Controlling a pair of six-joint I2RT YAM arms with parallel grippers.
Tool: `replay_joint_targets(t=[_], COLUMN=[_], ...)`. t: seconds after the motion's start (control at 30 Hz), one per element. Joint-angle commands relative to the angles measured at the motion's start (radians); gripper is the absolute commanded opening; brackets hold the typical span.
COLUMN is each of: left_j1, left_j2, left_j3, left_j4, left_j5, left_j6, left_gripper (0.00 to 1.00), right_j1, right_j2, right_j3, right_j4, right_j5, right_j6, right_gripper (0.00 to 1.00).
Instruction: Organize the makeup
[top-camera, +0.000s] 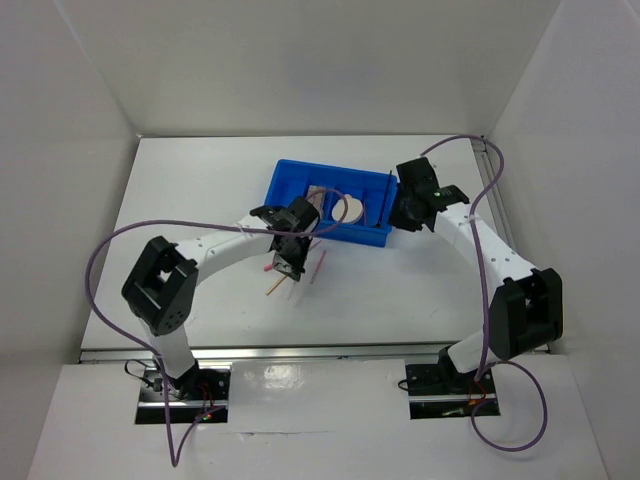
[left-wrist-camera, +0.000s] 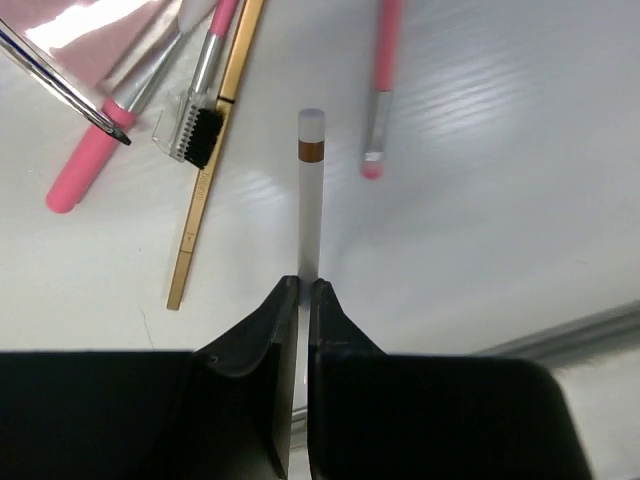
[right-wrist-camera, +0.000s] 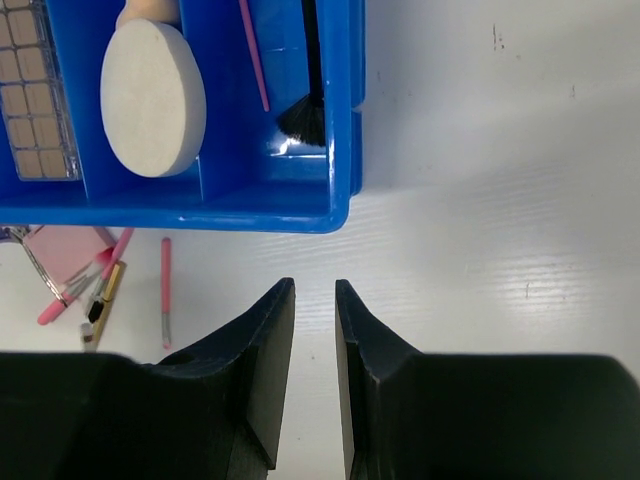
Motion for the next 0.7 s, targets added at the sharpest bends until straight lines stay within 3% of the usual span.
replay_joint_targets(t=[0.0,0.13,0.27,0.37,0.6,0.67], left_j1=[-0.005,-0.005,-0.005,-0.005,-0.005,0.005], left_j2=[-0.104,-0.102,0.000,0.123,0.447,0.503], left_j3=[0.106,0.242,0.470,0.621,0.989,1.034], left_j4=[-0.028,-0.024,0.025,0.070,0.117,0.164], left_j5=[0.078,0.161,0.233,0.273,0.326,0.326], left_j6=[0.038,0.038,0.018,0.006,-0.012,-0.043], left_gripper=[0.00,0.00,0.00,0.00,0.00,0.00], right_j1=[-0.006,-0.015,-0.015,-0.026,-0.044,-0.055], right_j2=[-0.009,-0.044,-0.280,-0.342,-0.432,-0.443], right_j3=[-0.014,-0.026,-0.199,-0.225,-0.201,-0.201], right_j4=[-0.001,-0.010,0.047,0.030,-0.096,-0.119], right_j5=[-0.009,0.041,0.040,0.040,0.100,0.090], right_j6=[-0.010,0.040,0.077,0.077,0.081,0.081], right_gripper=[0.30,0.28,0.28,0.33,0.33,0.33])
